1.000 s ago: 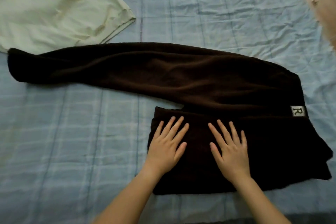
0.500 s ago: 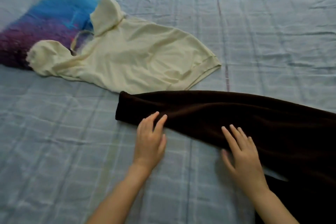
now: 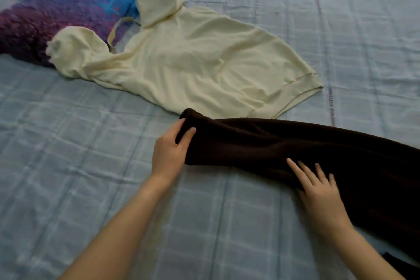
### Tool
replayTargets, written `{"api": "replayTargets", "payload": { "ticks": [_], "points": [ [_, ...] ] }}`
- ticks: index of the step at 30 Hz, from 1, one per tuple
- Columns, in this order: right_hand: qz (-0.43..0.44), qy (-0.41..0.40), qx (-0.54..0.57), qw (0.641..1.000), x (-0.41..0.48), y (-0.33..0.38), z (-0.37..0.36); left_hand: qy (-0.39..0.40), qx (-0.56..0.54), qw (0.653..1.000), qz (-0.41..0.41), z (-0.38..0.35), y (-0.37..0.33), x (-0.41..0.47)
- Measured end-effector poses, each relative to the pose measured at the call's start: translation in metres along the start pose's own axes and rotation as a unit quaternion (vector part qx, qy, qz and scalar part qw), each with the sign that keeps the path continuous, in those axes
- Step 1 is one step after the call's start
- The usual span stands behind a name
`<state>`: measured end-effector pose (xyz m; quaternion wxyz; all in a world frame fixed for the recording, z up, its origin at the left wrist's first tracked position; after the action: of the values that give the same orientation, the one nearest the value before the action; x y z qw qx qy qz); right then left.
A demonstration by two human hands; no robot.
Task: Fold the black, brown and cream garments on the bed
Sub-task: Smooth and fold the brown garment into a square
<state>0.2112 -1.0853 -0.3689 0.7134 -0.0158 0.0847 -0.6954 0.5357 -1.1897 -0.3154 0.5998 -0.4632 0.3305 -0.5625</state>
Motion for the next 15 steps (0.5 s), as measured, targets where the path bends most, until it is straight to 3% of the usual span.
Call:
{"api": "replayTargets", "payload": {
  "ticks": [3, 6, 10, 12, 13, 15],
  "points": [
    [0.048, -0.060, 0.035, 0.996, -0.008, -0.024, 0.030, -0.014, -0.020, 0.997, -0.070, 0.028, -0.028, 0.019],
    [0.106, -0.006, -0.005, 0.994, -0.021, -0.030, 0.043, -0.007, -0.019, 0.999, -0.050, 0.039, -0.032, 0.037],
    [0.114, 0.174, -0.031, 0.978, -0.025, -0.013, 0.018, 0.032, 0.082, 0.984, 0.153, 0.030, 0.041, 0.033],
    [0.091, 0.182, 0.000, 0.979, -0.019, -0.005, 0.006, 0.020, 0.184, 0.958, 0.221, 0.027, 0.060, 0.020],
    [0.073, 0.138, 0.030, 0.987, -0.013, 0.001, 0.009, 0.006, 0.247, 0.950, 0.191, 0.022, 0.054, 0.016],
    [0.041, 0.035, 0.068, 0.996, 0.003, 0.023, 0.020, 0.030, 0.326, 0.945, 0.009, -0.011, 0.020, 0.004]
  ]
}}
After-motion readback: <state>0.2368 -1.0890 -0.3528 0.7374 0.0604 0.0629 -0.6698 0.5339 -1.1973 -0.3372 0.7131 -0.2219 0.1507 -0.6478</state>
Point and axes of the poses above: each hand's wrist, its own x-axis towards the middle knuckle, its own z-axis out of the back of the hand, y = z × x, the point moved 6 cm from there along x, towards the middle knuckle, and after that the axes turned 14 degrees about -x, right-handed, at the moved point
